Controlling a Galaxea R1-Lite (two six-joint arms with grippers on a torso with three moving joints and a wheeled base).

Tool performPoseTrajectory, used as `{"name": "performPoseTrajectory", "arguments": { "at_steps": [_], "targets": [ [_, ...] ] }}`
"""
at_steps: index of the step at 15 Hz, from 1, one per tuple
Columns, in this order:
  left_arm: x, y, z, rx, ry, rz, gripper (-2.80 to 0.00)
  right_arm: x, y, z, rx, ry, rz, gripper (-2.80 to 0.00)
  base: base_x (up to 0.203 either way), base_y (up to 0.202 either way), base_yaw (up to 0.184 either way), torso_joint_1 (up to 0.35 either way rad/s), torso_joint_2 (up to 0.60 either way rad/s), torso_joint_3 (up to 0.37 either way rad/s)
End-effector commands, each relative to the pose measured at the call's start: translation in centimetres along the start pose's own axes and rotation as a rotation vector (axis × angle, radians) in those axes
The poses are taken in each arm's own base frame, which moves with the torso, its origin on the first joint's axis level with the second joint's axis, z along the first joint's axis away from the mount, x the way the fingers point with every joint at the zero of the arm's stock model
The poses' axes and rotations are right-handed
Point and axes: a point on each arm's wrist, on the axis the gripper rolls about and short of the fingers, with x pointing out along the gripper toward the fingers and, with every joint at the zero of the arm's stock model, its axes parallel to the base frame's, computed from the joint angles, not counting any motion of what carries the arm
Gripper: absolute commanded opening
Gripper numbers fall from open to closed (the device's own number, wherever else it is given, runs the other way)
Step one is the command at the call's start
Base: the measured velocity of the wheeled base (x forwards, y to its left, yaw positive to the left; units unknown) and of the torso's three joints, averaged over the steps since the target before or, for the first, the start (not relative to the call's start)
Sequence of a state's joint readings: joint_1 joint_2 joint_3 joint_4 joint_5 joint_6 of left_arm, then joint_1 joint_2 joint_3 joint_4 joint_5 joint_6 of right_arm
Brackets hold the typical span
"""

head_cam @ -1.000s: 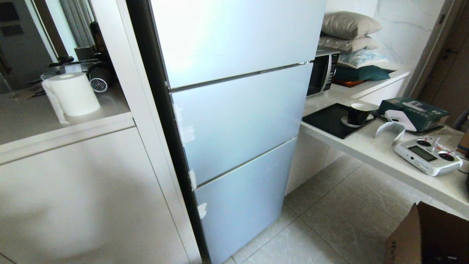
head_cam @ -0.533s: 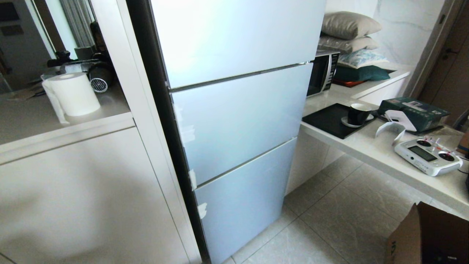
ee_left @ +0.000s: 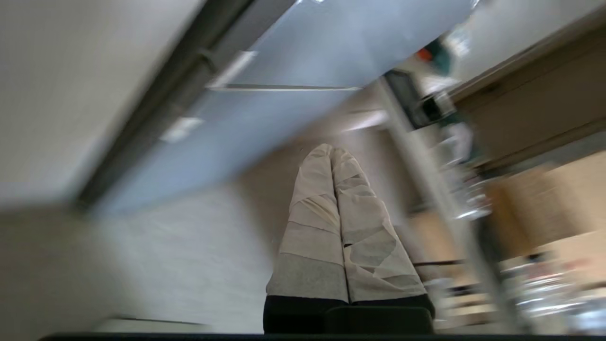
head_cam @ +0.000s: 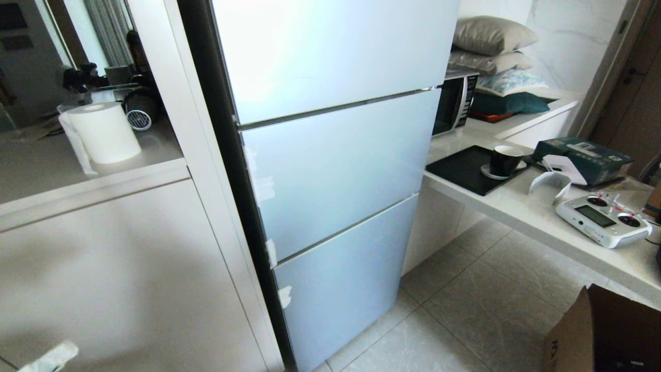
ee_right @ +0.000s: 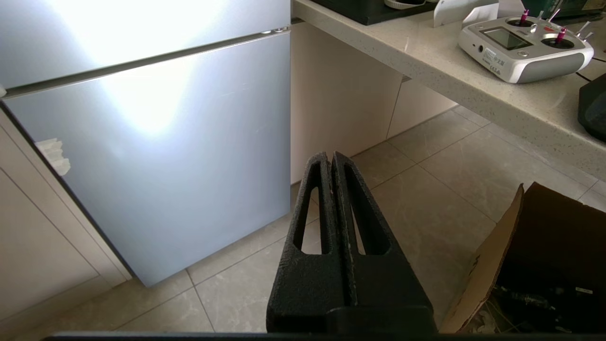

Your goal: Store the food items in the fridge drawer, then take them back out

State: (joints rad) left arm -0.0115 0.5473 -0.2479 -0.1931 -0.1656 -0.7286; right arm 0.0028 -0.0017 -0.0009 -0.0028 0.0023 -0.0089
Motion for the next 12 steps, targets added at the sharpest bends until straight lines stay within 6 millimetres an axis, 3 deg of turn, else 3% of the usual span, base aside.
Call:
{"name": "performPoseTrajectory", "arguments": {
  "at_steps": [1, 5, 9, 12],
  "targets": [
    [3.6, -0.1, 1.0, -0.144, 0.07, 0.054, -2.8, 0.0, 0.0, 0.0, 0.0, 0.002, 0.0, -2.8, 0.0, 0.0, 0.0, 0.0, 0.0, 0.0],
    [9.5, -0.6, 1.9, -0.416, 0.172, 0.046, -2.8, 0.0, 0.0, 0.0, 0.0, 0.002, 0.001, -2.8, 0.0, 0.0, 0.0, 0.0, 0.0, 0.0],
    [15.8, -1.3, 1.3, -0.484, 0.268, 0.012, -2.8, 0.0, 0.0, 0.0, 0.0, 0.001, 0.001, -2.8, 0.0, 0.0, 0.0, 0.0, 0.0, 0.0],
    [21.1, -1.9, 1.7, -0.522, 0.204, -0.062, -2.8, 0.0, 0.0, 0.0, 0.0, 0.001, 0.001, -2.8, 0.0, 0.0, 0.0, 0.0, 0.0, 0.0]
  ]
}}
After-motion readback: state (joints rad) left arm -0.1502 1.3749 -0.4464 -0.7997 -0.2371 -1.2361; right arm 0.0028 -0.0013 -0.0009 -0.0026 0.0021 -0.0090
